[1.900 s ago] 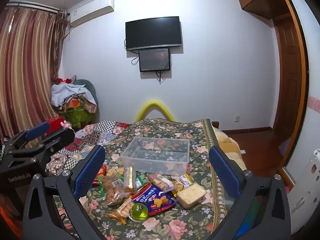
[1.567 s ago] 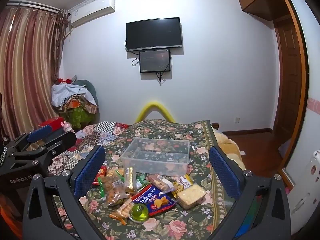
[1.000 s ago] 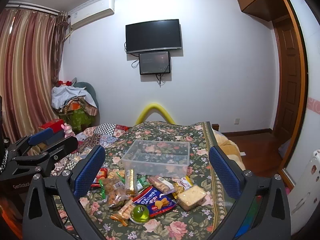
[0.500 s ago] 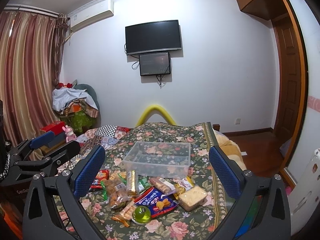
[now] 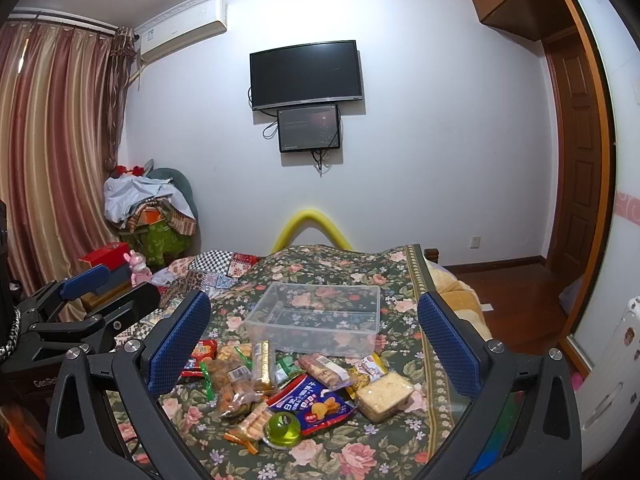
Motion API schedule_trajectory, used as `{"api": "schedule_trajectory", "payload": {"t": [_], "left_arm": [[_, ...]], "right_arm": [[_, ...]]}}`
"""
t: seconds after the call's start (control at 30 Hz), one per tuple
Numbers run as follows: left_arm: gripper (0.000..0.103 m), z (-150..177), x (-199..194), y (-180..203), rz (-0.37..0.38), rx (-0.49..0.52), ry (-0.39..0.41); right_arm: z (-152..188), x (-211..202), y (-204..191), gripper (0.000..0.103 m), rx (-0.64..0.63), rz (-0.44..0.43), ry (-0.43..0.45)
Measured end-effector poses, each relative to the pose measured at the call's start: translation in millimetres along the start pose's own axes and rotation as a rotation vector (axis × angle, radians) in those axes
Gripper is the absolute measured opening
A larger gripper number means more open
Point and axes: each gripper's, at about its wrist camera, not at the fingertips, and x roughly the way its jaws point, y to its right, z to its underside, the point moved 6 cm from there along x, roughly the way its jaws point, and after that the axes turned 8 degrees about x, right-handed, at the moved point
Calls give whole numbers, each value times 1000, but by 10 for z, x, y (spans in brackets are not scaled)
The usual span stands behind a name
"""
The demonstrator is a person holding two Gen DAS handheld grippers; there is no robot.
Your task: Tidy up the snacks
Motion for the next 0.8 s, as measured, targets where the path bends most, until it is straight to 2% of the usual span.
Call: {"api": "schedule_trajectory", "payload": {"t": [0.8], "left_arm": [[103, 14, -15, 22, -3, 4, -1]], "right_arm": [[10, -22, -3, 103, -1, -2, 3]]}}
